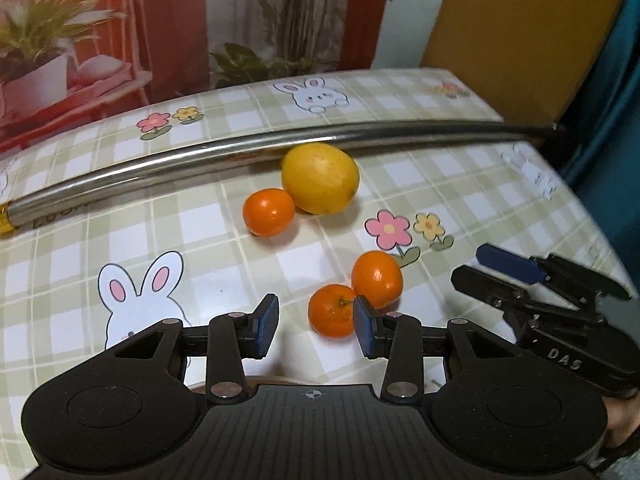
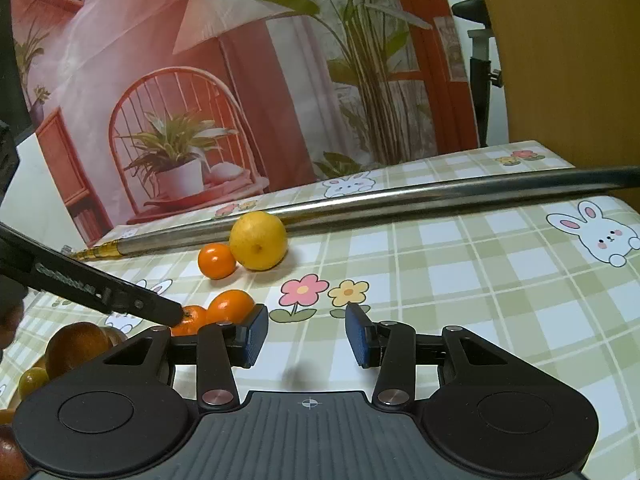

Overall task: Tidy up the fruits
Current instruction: 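Move both open tools from the plate toward the remaining loose tangerines, then grasp a tangerine with the left tool while the right tool approaches another tangerine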

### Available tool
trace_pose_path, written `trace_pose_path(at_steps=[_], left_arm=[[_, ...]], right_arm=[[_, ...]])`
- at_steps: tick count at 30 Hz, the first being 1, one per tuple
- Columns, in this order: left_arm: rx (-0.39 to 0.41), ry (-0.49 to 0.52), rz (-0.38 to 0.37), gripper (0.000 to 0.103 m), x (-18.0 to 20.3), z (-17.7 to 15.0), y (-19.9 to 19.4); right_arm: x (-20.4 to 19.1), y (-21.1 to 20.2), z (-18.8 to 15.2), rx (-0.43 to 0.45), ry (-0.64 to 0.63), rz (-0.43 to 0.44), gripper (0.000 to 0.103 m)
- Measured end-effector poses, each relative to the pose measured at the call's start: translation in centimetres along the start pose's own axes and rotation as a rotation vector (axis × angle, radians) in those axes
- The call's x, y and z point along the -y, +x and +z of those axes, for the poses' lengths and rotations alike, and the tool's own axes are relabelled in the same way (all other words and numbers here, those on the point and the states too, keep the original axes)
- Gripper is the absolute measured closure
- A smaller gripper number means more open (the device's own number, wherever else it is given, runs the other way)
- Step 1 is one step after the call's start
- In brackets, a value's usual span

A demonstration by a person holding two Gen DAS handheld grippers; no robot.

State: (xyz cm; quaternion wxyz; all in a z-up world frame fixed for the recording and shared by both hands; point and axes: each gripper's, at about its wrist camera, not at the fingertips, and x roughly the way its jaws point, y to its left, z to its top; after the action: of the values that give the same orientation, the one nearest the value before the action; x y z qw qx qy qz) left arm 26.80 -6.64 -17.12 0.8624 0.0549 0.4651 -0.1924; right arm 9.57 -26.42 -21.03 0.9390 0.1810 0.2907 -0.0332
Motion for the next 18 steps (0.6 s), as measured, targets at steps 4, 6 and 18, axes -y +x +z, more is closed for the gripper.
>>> trace_pose_path(at_steps=[4,6,18], left_arm=[[-0.013,0.04,0.011,0.06,0.7,0.0,0.7],[-0.018,0.055,0.016,0.06,1.0,0.1,0.9],[-0.036,0.095,0.033,0.06,2.0,0.0,1.8]], right_arm=[[0.2,-0.1,-0.1,-0.003,0.007,0.008,0.063],[0.3,-0.2,-0.1,-0.002,0.013,0.008,0.062],[0.3,-0.2,-0.3,-0.004,0.016,0.004,0.062]])
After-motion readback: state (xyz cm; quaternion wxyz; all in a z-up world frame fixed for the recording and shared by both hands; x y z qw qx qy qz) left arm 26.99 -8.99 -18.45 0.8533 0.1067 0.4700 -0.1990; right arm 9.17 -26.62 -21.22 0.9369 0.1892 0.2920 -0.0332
